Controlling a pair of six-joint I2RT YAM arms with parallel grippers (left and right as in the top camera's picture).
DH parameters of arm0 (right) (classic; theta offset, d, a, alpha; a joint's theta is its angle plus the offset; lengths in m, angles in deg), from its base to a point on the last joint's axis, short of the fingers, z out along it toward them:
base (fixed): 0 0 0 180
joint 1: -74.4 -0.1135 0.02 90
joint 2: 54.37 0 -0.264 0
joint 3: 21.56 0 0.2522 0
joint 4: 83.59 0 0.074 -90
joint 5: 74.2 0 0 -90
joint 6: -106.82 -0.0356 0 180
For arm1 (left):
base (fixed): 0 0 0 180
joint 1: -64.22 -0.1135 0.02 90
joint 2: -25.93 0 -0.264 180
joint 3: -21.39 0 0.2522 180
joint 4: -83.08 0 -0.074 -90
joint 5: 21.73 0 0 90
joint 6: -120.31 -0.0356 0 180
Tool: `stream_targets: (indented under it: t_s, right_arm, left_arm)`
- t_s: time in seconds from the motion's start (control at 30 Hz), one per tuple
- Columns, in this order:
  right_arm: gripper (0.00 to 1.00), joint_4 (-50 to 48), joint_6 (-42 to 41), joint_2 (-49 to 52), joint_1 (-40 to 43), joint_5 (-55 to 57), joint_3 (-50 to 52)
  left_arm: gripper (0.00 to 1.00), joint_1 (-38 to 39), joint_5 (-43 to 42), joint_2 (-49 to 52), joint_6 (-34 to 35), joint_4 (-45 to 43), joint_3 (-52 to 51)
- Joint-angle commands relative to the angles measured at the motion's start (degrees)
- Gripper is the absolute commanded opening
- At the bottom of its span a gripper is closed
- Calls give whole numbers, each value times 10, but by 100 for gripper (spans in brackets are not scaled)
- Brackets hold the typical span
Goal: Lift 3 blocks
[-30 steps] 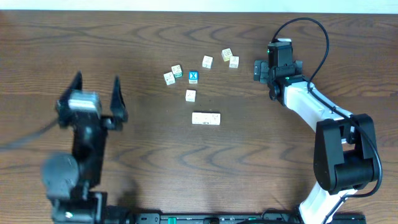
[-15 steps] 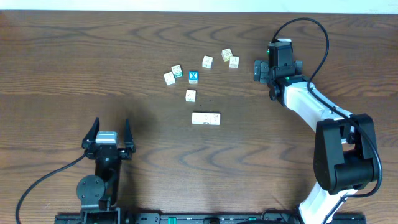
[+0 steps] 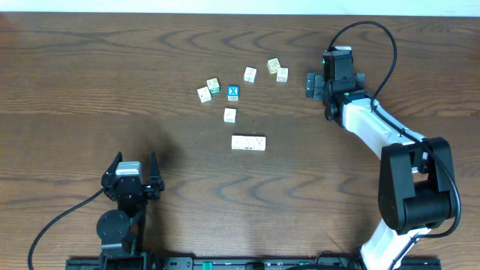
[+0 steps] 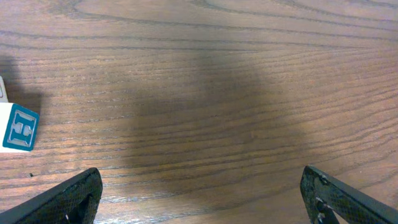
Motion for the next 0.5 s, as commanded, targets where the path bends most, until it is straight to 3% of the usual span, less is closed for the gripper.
stream_targets:
  t_s: [0.0, 0.13, 0.47]
  right_arm:
    - [99, 0, 7, 4, 2, 10, -7]
    - [99, 0, 7, 4, 2, 10, -7]
    - [99, 0, 7, 4, 2, 10, -7]
  left_arm:
    - [73, -3, -5, -5, 76, 28, -4]
    - [73, -3, 10, -5, 167, 28, -4]
    - [73, -3, 11, -3, 162, 27, -4]
